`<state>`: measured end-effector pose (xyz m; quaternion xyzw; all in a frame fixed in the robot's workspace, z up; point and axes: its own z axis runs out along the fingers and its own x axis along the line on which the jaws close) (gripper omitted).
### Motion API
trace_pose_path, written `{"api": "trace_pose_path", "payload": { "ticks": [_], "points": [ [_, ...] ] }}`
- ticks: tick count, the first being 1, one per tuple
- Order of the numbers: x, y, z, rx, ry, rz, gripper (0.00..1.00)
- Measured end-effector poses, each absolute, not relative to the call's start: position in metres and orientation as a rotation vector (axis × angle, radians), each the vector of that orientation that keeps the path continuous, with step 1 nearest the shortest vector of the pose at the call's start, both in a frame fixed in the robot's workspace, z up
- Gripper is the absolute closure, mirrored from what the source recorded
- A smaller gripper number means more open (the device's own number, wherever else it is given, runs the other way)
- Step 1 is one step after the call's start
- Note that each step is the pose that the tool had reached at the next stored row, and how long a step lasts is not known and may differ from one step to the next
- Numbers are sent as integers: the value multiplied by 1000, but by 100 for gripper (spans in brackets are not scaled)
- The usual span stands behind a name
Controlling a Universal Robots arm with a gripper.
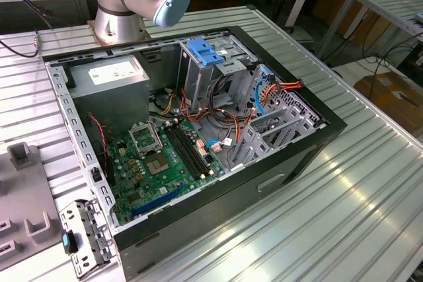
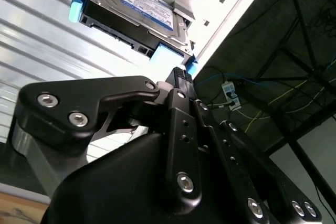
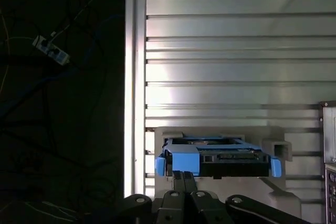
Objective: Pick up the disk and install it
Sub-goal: 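Pick up the disk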
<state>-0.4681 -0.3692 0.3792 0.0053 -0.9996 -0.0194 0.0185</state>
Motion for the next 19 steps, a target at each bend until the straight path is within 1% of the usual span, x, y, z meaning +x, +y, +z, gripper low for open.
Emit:
{"api": "trace_pose_path", "payload": {
  "ticks": [19],
  "points": [
    [-468, -369, 379, 384, -3076, -53, 89]
  ]
}}
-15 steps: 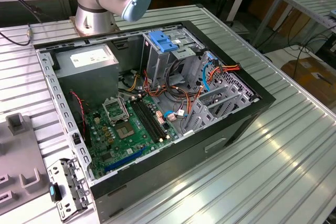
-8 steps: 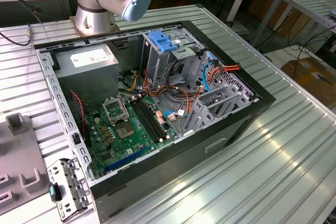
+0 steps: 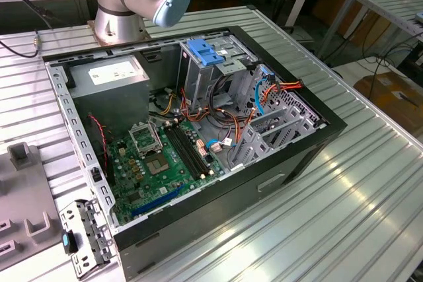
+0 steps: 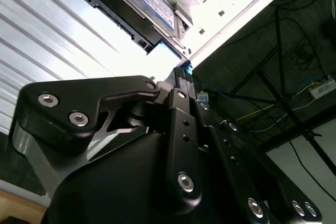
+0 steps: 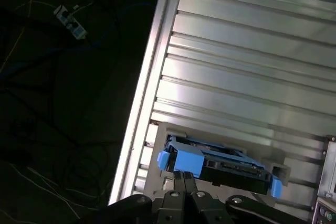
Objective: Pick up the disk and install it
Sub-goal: 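Pick up the disk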
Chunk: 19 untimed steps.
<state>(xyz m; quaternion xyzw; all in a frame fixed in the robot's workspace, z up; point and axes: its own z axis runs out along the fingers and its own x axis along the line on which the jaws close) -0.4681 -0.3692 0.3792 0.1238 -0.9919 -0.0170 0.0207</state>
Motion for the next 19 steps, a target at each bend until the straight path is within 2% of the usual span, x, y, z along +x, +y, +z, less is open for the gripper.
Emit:
{"api": "trace_pose_path", "payload": {
  "ticks": [19],
  "points": [
    [-468, -369, 379, 1011, -2924, -38, 89]
  ]
}}
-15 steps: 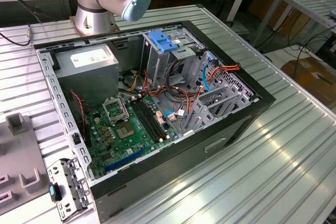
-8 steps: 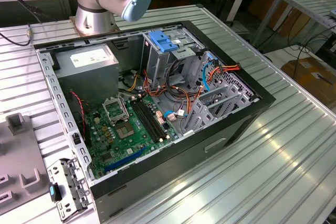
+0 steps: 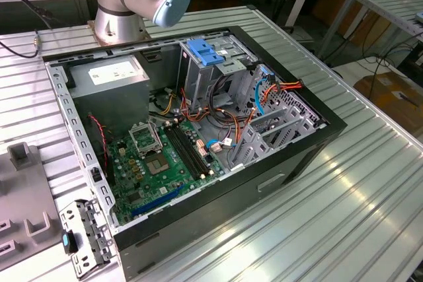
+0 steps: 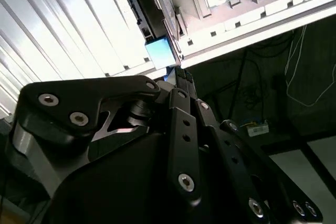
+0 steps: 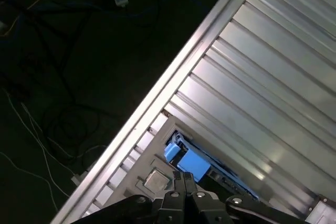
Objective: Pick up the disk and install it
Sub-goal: 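Pick up the disk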
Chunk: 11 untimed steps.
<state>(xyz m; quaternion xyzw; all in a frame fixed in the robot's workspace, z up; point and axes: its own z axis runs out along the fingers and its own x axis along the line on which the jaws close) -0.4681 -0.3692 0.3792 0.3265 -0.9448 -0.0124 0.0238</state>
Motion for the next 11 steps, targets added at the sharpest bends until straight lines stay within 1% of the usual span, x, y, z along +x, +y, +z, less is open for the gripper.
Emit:
{"api": "trace_pose_path", "payload": {
  "ticks": [11],
  "points": [
    [-468, -369, 379, 1381, -2766, -28, 89]
  ]
}}
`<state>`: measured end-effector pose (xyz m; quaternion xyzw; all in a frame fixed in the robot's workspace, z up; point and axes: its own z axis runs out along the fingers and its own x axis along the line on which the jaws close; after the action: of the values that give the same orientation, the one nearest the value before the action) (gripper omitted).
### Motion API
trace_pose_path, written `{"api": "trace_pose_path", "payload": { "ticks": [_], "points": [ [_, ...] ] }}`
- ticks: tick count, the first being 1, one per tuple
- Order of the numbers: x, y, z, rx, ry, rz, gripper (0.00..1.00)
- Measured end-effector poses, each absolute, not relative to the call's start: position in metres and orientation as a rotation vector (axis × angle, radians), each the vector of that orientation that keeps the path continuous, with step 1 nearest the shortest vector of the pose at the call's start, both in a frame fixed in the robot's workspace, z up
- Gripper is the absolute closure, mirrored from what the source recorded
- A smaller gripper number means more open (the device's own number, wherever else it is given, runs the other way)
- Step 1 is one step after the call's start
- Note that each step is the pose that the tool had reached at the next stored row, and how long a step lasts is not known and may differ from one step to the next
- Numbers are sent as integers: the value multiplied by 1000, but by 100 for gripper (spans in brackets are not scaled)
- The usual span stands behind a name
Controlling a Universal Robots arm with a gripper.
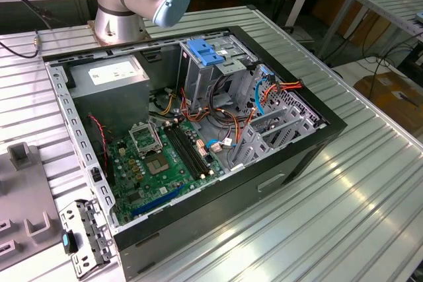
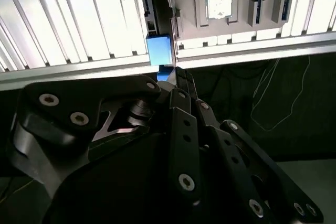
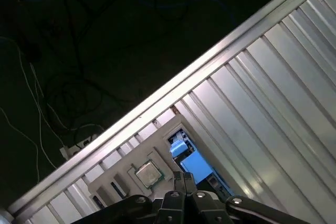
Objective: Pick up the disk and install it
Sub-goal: 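Pick up the disk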
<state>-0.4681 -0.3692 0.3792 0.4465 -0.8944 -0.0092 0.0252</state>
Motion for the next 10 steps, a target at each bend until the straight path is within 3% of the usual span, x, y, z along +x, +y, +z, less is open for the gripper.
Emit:
{"api": "trace_pose_path", "payload": {
  "ticks": [10],
  "points": [
    [-468, -368, 379, 1529, -2697, -16, 89]
  ]
}}
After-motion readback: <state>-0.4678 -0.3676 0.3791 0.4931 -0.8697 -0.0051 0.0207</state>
